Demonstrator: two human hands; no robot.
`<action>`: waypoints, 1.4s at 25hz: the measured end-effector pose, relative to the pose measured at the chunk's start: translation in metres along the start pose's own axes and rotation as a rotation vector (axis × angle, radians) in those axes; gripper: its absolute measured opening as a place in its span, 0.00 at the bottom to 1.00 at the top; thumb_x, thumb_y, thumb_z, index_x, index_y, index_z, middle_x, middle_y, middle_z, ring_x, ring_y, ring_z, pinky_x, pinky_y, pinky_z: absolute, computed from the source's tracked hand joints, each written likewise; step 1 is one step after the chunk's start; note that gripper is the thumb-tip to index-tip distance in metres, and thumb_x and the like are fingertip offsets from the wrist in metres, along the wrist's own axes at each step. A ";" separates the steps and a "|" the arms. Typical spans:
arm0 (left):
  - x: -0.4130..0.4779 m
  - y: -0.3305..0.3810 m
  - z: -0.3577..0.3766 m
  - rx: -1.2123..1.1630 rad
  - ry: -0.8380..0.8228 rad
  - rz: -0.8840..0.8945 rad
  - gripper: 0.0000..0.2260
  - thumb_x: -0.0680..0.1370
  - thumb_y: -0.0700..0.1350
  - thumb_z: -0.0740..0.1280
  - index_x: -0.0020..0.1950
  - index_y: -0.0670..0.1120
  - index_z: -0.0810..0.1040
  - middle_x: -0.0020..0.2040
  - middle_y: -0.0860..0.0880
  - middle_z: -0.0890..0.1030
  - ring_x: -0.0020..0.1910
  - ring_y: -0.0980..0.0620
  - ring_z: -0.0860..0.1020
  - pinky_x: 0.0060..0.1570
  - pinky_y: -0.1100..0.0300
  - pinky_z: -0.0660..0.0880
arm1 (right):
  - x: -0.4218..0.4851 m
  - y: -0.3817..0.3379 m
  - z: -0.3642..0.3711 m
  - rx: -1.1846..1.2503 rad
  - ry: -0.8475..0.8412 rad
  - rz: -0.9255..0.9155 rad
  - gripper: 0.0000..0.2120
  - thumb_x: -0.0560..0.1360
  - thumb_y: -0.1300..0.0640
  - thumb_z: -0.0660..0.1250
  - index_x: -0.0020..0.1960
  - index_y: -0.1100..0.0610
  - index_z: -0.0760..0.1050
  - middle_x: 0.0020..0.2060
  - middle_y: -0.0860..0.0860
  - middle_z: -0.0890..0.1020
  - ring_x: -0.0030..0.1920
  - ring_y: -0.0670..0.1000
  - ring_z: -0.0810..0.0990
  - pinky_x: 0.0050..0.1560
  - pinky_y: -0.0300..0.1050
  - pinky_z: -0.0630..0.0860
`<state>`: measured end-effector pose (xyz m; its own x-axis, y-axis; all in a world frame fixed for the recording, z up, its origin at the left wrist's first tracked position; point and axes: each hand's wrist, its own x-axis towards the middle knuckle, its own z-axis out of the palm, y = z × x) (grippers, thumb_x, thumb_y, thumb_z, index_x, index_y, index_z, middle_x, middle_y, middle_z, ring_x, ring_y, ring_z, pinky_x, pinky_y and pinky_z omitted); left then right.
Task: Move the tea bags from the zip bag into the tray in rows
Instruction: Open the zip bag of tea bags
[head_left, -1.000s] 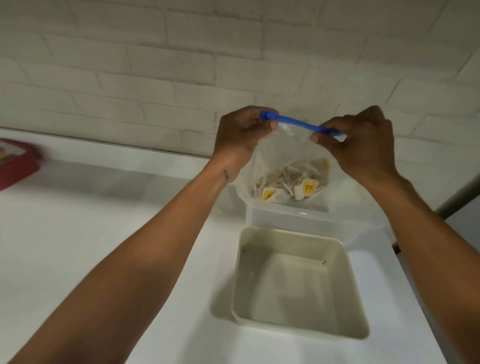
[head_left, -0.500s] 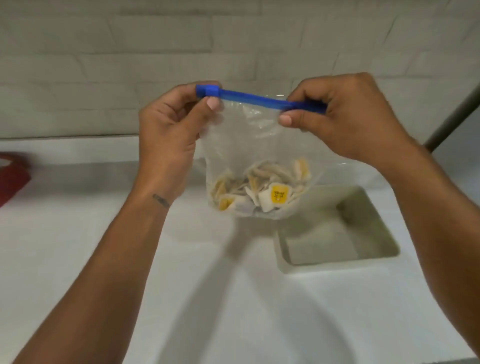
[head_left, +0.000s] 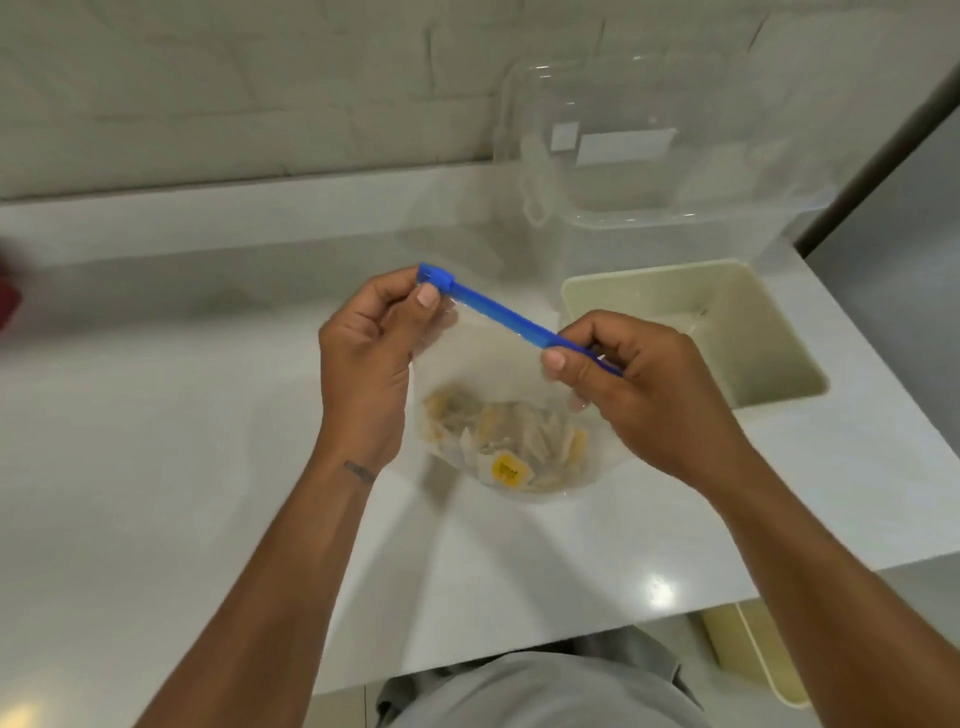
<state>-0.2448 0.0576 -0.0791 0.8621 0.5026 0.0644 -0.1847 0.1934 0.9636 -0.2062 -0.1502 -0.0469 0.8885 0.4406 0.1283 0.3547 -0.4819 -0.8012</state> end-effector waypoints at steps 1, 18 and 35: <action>0.004 -0.015 -0.001 0.108 0.004 0.007 0.09 0.79 0.40 0.70 0.58 0.46 0.81 0.51 0.50 0.85 0.51 0.53 0.82 0.56 0.58 0.77 | -0.001 0.009 0.008 -0.089 0.004 0.029 0.09 0.75 0.42 0.68 0.44 0.47 0.78 0.35 0.45 0.81 0.36 0.51 0.80 0.40 0.50 0.77; 0.047 -0.048 0.014 0.323 0.065 -0.176 0.09 0.80 0.45 0.69 0.60 0.51 0.81 0.50 0.54 0.82 0.44 0.63 0.79 0.46 0.65 0.74 | 0.021 0.017 0.029 -0.010 -0.082 0.267 0.14 0.69 0.35 0.71 0.42 0.46 0.79 0.37 0.37 0.82 0.40 0.39 0.80 0.45 0.41 0.77; 0.086 -0.036 0.028 0.134 -0.206 -0.314 0.06 0.82 0.46 0.65 0.49 0.50 0.82 0.40 0.55 0.83 0.40 0.60 0.79 0.47 0.59 0.70 | 0.134 0.011 0.044 -0.272 0.023 0.053 0.16 0.75 0.37 0.65 0.40 0.48 0.77 0.33 0.44 0.80 0.37 0.46 0.80 0.42 0.45 0.78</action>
<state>-0.1508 0.0700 -0.1007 0.9459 0.2547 -0.2013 0.1545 0.1920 0.9691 -0.0958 -0.0629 -0.0643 0.9132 0.3936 0.1055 0.3696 -0.6909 -0.6214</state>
